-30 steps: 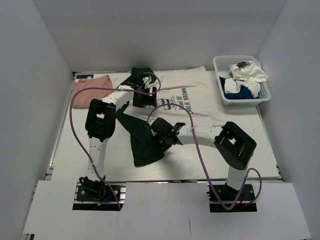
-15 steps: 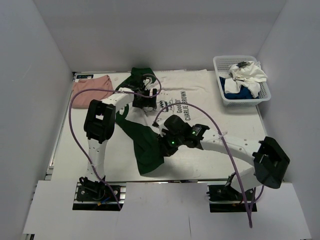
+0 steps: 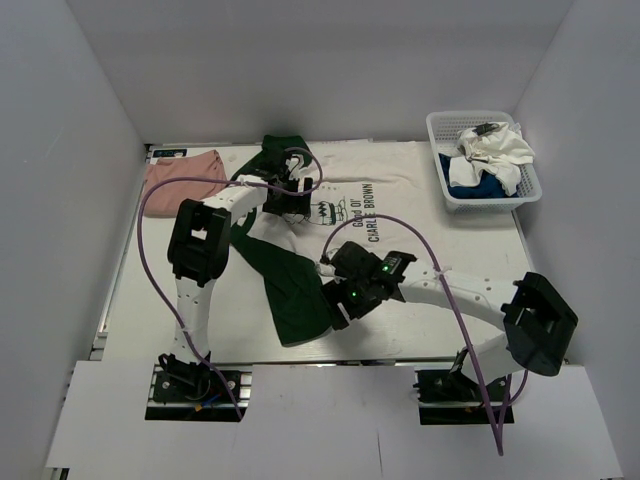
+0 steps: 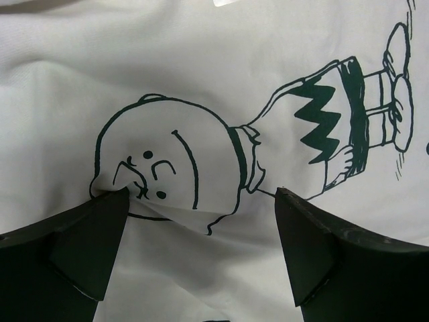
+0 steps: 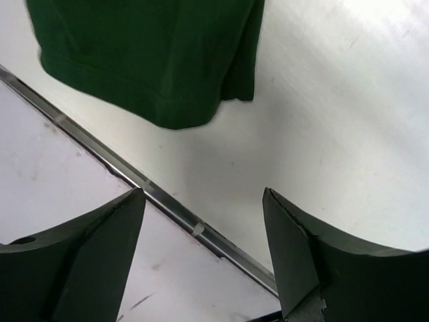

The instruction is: Fold and stack the t-shirts

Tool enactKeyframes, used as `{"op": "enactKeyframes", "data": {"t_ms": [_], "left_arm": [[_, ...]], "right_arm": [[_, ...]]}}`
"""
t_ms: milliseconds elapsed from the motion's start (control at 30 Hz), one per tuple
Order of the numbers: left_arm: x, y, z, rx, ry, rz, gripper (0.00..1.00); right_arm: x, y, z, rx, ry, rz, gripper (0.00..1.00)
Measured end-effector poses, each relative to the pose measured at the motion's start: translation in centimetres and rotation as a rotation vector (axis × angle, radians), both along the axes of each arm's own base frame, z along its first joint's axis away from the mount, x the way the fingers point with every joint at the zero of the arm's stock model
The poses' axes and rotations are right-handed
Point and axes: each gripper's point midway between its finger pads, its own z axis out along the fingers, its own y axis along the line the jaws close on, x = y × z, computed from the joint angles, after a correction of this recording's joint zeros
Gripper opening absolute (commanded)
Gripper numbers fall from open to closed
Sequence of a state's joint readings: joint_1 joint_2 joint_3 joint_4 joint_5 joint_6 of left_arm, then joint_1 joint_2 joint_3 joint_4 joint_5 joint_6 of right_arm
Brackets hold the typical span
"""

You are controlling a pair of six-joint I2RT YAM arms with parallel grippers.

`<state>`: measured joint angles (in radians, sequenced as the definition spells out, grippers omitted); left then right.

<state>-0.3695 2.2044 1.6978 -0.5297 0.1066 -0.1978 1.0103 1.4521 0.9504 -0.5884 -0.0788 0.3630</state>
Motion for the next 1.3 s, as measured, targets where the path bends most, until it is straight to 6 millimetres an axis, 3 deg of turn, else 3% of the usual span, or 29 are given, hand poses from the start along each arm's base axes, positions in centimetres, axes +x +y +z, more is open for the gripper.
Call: {"op": "enactKeyframes", "data": {"t_ms": [233,333,400,500,633,700,767,967,1033,1100,1300], "left_arm": [[-0.6,0.2,0.5,-0.001,0.035,-0.012,1.0],[-0.4,0.2,2.0,-0.008,0.031,-0.011,1.0],[-0.3,0.1,4.0,-0.022,0.001,-0.011,1.0],[-0.6,0.4,8.8,-0.06,-0.079,0.002,1.0],[-3.4,1.4,14.8,-0.116,-0.179,0.037,1.0],[-5.0,2.1,15.9,-0.141,-0.208,0.058,1.0],[-6.9,2.8,14.7,-0.148,-0.186,0.081,1.0],[-12.0,4.1,4.1,-0.099,0.078,0.137,1.0],[-12.7,4.0,1.6,-0.089,0.149,0.145,1.0],[-12.7,3.8,0.1,-0.085,0.185,0.151,1.0],[-12.7,4.2,0.1,-0.069,0.182,0.175,1.0]], "right_arm": [[3.9,1.6,2.9,0.038,-0.154,-0.076,0.9],[6.3,1.1,3.5,0.025,-0.223,-0.175,0.9],[8.1,0.0,3.5,0.007,-0.247,-0.254,0.9],[11.2,-2.4,3.5,-0.009,-0.268,-0.389,0.9],[14.9,-6.7,2.5,-0.038,-0.28,-0.569,0.9],[16.4,-9.3,2.0,-0.055,-0.277,-0.65,0.9],[17.5,-11.3,1.5,-0.066,-0.276,-0.705,0.9],[20.4,-14.9,-1.6,-0.124,-0.253,-0.775,0.9],[21.0,-15.7,-3.1,-0.138,-0.22,-0.786,0.9],[21.3,-16.6,-4.2,-0.143,-0.191,-0.799,0.9],[22.6,-17.9,-4.9,-0.096,-0.173,-0.825,0.89]]}}
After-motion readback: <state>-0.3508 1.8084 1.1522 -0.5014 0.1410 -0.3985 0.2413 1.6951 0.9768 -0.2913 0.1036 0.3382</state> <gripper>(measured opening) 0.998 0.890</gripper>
